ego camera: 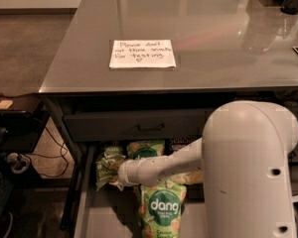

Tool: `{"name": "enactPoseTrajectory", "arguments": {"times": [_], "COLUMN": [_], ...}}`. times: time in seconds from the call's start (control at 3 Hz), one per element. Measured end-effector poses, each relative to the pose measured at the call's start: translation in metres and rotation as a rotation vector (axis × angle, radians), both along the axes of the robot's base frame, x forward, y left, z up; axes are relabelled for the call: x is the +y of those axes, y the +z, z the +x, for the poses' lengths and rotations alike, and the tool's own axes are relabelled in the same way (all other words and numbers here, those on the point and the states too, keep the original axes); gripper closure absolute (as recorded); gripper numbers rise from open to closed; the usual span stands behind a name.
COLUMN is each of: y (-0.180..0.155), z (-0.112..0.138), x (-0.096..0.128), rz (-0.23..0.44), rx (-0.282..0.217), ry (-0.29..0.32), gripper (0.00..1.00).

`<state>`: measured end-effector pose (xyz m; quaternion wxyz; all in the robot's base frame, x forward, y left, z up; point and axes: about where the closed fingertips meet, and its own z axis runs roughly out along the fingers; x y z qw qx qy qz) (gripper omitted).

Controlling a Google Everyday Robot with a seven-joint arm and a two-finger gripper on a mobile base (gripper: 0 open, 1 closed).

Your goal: Pick green jalapeno chip bag from middle drawer and place on counter

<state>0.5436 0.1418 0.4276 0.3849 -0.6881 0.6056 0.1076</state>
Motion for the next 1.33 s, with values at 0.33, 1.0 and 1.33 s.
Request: {"name": "enactPoseTrajectory", "arguments": {"times": [0.33,1.0,1.33], "y": [0.02,0.102,0.152], "z": [-0.018,-0.071,-0.091], "x": [-0.004,-0.006,-0.017], "rz": [0.021,0.042,0.013], "rx": [-0.007,-0.076,-0.141], "ry": [0.034,0.177,0.2], "gripper": [1.0,1.0,1.0]}}
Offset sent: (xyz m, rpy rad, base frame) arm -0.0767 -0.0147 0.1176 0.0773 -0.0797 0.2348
